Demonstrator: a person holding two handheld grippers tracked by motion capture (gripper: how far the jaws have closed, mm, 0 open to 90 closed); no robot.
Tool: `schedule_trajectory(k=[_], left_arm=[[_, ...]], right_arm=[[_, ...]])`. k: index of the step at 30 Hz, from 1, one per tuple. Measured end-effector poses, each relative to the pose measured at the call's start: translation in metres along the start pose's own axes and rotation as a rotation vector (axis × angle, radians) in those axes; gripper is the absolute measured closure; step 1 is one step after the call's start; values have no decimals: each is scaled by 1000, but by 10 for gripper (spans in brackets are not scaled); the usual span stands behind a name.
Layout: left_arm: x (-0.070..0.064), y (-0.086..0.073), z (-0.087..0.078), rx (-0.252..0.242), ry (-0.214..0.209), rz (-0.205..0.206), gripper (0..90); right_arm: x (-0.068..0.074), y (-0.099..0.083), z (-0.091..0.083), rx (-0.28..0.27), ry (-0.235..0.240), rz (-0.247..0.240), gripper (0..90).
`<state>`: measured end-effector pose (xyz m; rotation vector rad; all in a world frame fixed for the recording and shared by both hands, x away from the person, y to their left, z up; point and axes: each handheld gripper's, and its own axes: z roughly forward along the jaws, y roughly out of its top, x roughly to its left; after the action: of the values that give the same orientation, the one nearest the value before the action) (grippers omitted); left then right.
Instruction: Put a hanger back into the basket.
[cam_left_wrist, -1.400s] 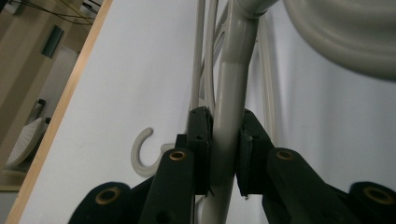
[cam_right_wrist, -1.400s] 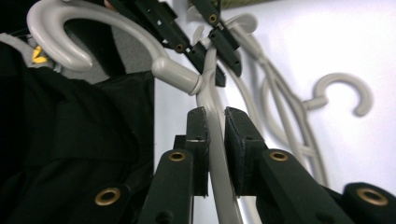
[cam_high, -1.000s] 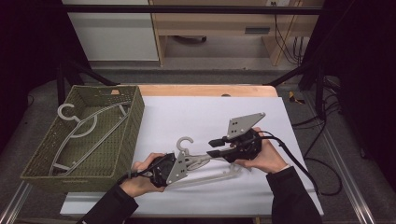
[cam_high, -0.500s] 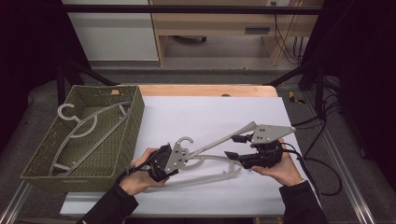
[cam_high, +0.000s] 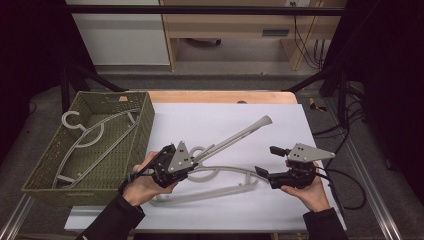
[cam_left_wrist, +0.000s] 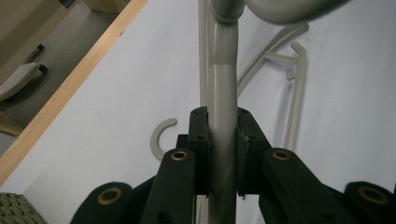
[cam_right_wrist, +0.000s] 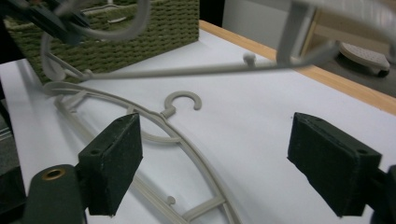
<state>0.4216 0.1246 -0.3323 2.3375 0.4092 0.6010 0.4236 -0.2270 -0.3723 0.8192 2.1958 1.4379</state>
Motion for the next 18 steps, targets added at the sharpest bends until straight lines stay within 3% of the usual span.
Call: schedule_trajectory(k=[8, 18], left_arm=[[9, 8, -18, -18, 5, -26, 794], [25, 23, -50, -38, 24, -42, 794]], right_arm=[[-3, -14, 3, 24, -49, 44, 94], [-6, -27, 1, 45, -69, 76, 82]])
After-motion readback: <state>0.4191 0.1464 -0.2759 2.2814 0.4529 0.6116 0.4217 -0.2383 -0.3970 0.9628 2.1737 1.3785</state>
